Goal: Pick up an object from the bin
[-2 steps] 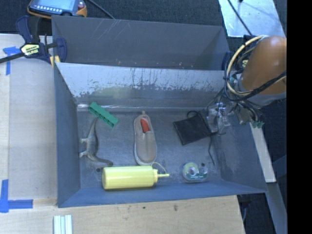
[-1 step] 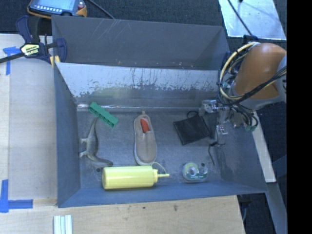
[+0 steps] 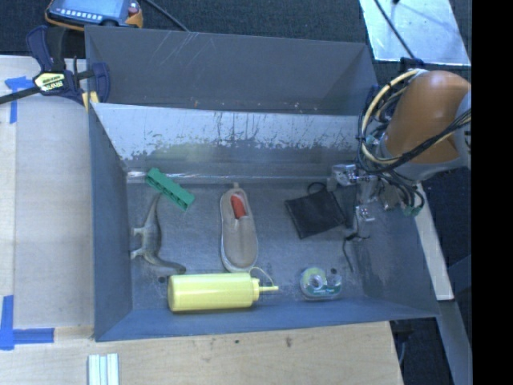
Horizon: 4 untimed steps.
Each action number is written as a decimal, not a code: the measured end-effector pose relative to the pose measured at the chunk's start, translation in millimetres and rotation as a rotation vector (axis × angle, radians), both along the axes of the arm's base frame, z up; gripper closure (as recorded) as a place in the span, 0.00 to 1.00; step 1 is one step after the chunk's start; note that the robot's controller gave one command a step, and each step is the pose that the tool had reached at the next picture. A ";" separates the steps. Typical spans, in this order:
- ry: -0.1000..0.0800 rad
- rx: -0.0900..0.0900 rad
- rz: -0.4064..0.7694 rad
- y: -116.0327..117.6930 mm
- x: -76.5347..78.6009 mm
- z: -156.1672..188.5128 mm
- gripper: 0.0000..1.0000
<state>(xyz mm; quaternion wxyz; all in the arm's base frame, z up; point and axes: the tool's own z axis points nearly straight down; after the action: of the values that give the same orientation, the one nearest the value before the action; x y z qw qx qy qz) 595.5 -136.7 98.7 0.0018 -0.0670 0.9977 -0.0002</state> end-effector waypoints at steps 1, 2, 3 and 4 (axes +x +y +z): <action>-0.001 -0.001 -0.046 24.6 -1.4 -16.9 0.00; 0.002 0.000 -0.184 63.7 3.5 -21.6 0.00; -0.005 0.000 -0.118 70.8 24.3 -26.7 1.00; -0.001 0.000 -0.117 71.1 23.1 -28.0 0.00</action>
Offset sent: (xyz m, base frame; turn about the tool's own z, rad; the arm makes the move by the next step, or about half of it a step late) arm 0.0063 0.0816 -0.0230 0.2108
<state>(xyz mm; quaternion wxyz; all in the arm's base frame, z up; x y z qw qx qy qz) 618.7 -65.6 70.6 0.0024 -0.0086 1.0000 -0.0003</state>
